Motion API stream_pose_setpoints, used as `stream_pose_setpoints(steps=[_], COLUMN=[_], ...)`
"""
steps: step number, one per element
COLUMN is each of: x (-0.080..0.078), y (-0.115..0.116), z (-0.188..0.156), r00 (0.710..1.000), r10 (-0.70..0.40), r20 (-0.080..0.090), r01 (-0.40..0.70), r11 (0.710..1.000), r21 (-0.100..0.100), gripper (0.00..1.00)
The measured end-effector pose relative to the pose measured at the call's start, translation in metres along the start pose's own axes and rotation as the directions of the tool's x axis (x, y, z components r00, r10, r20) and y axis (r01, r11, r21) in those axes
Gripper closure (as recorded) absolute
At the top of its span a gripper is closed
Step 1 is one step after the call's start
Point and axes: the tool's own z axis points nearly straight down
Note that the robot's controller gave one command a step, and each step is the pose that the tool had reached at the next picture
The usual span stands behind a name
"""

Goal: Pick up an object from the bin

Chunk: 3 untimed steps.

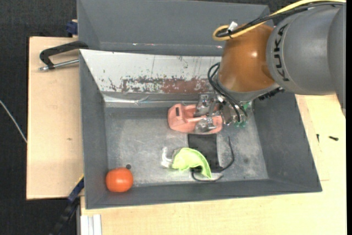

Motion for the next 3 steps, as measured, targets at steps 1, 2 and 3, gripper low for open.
stream_pose_setpoints(steps=[1,2,3], x=[0.000,0.001,0.003], y=[0.000,0.000,0.000], z=[0.000,-0.002,-0.011], r00=[1.000,1.000,1.000], r10=[0.000,0.000,0.000], r20=[0.000,-0.003,-0.016], r01=[0.000,0.000,0.000], r11=[1.000,1.000,1.000], r21=[0.000,0.000,-0.001], gripper=[1.00,1.00,1.00])
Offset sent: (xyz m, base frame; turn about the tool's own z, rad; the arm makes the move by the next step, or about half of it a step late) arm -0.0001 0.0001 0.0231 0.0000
